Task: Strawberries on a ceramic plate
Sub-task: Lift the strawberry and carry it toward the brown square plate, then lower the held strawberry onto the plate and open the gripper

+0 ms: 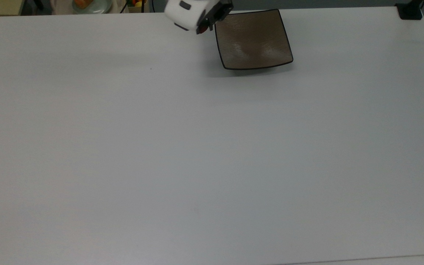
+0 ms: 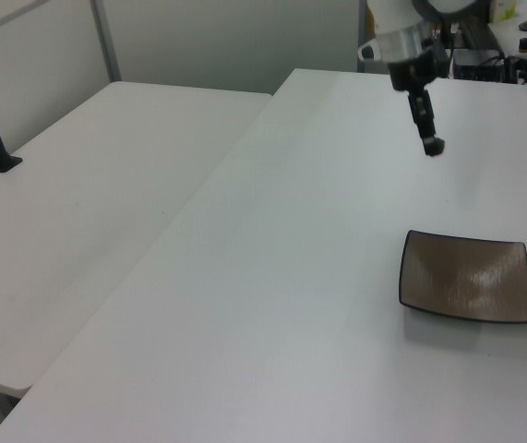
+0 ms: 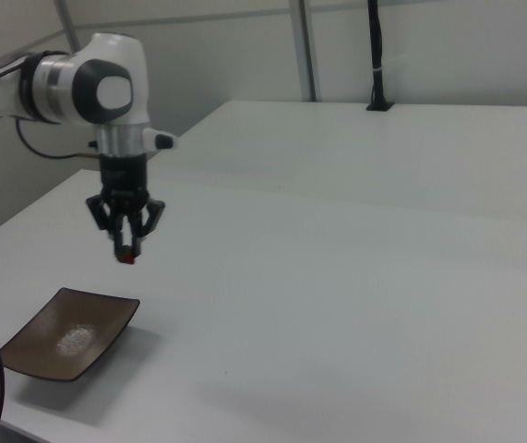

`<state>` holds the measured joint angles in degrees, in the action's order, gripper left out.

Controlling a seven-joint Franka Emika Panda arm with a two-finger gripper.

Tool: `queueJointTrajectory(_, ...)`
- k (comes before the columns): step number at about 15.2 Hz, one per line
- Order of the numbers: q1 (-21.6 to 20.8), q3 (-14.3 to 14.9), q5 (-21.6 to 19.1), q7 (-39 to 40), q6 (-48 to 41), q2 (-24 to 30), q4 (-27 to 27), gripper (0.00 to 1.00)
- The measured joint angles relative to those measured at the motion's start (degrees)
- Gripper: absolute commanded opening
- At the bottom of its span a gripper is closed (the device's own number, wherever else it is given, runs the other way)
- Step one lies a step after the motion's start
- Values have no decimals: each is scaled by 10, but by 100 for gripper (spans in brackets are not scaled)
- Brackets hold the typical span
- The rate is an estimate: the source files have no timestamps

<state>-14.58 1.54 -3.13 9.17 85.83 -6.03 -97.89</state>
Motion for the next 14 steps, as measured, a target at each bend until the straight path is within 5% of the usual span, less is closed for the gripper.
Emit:
queueJointTrajectory(9,-8,-83,-22,-57,3,7,-86,10)
queueJointTrajectory(14,-9,-121,-22,-111,75,2,-136,10)
